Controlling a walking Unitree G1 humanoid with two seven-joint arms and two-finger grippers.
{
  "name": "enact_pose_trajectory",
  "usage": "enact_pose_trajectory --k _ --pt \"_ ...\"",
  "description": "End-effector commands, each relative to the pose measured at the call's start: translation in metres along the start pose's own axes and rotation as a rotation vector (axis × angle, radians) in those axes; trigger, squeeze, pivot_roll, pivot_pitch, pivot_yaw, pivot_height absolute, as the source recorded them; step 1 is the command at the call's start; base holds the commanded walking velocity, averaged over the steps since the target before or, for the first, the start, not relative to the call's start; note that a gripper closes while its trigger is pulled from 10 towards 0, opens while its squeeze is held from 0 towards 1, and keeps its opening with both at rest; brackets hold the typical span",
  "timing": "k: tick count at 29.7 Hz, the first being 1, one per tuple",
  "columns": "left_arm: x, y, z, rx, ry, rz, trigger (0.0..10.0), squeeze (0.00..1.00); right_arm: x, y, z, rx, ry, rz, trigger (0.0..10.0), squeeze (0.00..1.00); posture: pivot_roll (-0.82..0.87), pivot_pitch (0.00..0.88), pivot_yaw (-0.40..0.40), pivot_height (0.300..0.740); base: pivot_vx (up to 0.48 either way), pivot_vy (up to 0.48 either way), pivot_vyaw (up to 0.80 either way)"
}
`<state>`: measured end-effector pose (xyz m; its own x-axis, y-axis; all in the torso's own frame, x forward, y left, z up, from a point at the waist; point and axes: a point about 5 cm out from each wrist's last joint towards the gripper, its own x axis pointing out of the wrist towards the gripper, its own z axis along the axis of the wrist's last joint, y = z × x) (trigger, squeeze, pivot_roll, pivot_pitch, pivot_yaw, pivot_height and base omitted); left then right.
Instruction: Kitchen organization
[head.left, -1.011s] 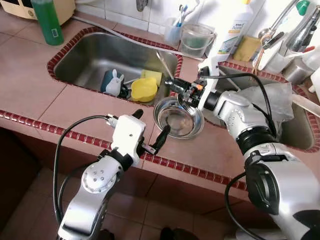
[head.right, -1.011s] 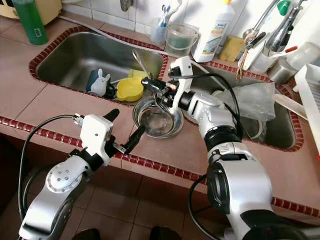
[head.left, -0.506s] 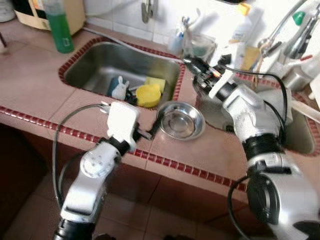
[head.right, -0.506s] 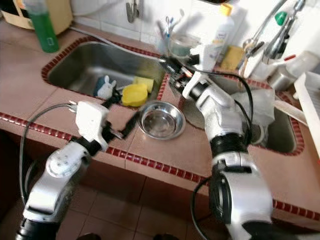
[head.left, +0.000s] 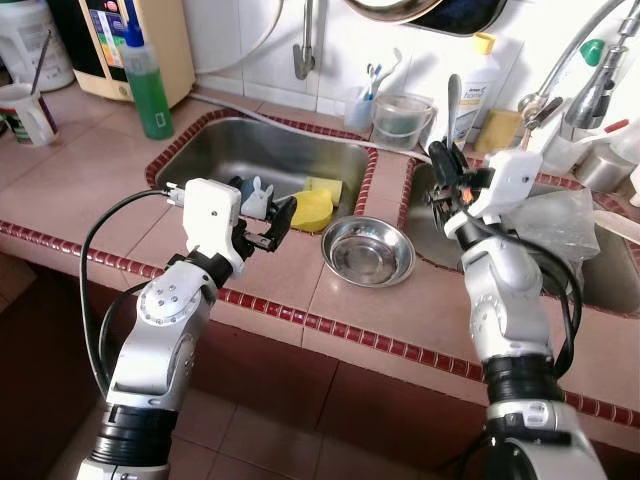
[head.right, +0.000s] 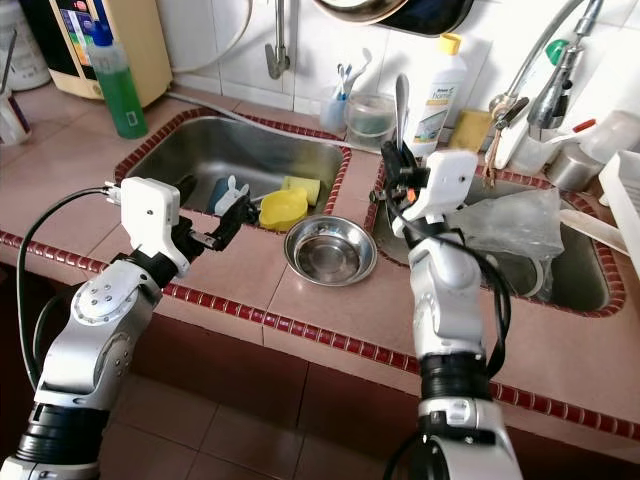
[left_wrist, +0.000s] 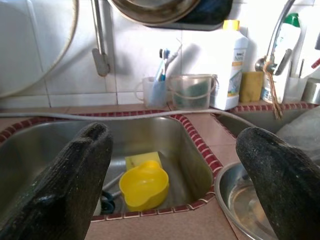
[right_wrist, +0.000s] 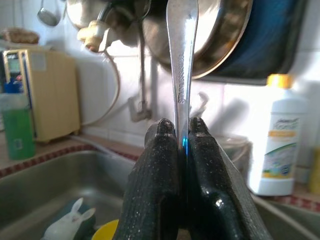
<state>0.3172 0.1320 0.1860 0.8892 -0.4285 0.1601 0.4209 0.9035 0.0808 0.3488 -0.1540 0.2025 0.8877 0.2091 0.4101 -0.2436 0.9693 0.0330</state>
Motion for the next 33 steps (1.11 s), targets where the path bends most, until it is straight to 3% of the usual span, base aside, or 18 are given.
enact_pose_trajectory --k 1,5,9,33 --pt "0.005 0.001 0.004 0.001 -0.011 -0.015 10.0 0.00 -0.001 0.004 0.008 -0.040 -0.039 0.004 10.0 0.00 -0.03 0.000 -0.015 0.740 0.000 0.000 0.00" --pt "0.010 0.003 0.006 -0.013 -0.018 -0.015 10.0 0.00 -0.010 0.012 0.005 -0.118 -0.046 0.006 10.0 0.00 -0.04 0.000 -0.008 0.740 0.000 0.126 0.00" --pt "0.011 0.006 0.005 -0.013 -0.018 -0.007 10.0 0.00 -0.013 0.016 0.002 -0.139 -0.032 0.007 10.0 0.00 -0.04 0.000 -0.004 0.740 0.000 0.275 0.00" --pt "0.008 0.012 0.003 -0.007 -0.002 0.021 10.0 0.00 -0.012 0.020 -0.001 -0.152 -0.013 -0.014 10.0 0.00 -0.03 0.016 0.006 0.740 0.000 0.445 0.00"
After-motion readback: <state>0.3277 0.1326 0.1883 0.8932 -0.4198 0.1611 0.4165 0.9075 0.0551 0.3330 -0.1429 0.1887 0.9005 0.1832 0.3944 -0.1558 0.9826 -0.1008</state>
